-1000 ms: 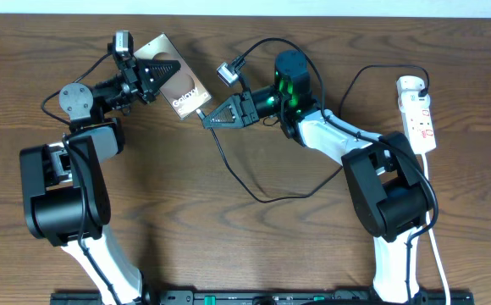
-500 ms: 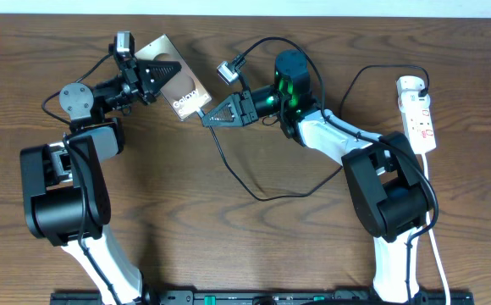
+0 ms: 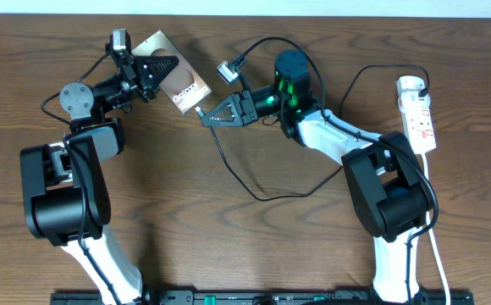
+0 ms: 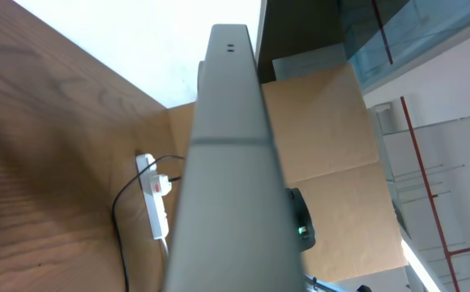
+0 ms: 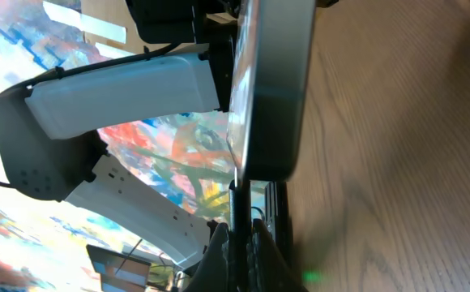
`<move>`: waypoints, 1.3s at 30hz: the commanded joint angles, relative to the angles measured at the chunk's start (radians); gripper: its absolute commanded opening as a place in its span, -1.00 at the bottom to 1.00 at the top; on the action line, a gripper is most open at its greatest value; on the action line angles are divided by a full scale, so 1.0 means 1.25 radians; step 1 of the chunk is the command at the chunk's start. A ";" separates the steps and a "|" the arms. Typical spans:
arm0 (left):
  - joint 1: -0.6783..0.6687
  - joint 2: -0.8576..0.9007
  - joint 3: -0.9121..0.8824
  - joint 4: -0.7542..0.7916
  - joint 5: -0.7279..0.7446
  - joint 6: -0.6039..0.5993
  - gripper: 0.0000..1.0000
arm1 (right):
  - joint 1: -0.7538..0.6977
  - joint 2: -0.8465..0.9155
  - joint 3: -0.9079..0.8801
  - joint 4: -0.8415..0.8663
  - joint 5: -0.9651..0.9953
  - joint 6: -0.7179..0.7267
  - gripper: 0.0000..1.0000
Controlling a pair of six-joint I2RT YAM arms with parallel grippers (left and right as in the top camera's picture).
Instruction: Plug charger to phone and switch on socket
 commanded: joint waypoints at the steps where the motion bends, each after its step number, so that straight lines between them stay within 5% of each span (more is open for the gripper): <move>1: -0.004 -0.015 0.009 0.012 0.014 -0.006 -0.86 | 0.008 0.001 0.010 0.001 0.001 -0.007 -0.98; 39: -0.004 -0.015 0.009 0.023 0.059 -0.012 -0.86 | 0.007 0.001 0.010 0.001 0.004 -0.013 -0.98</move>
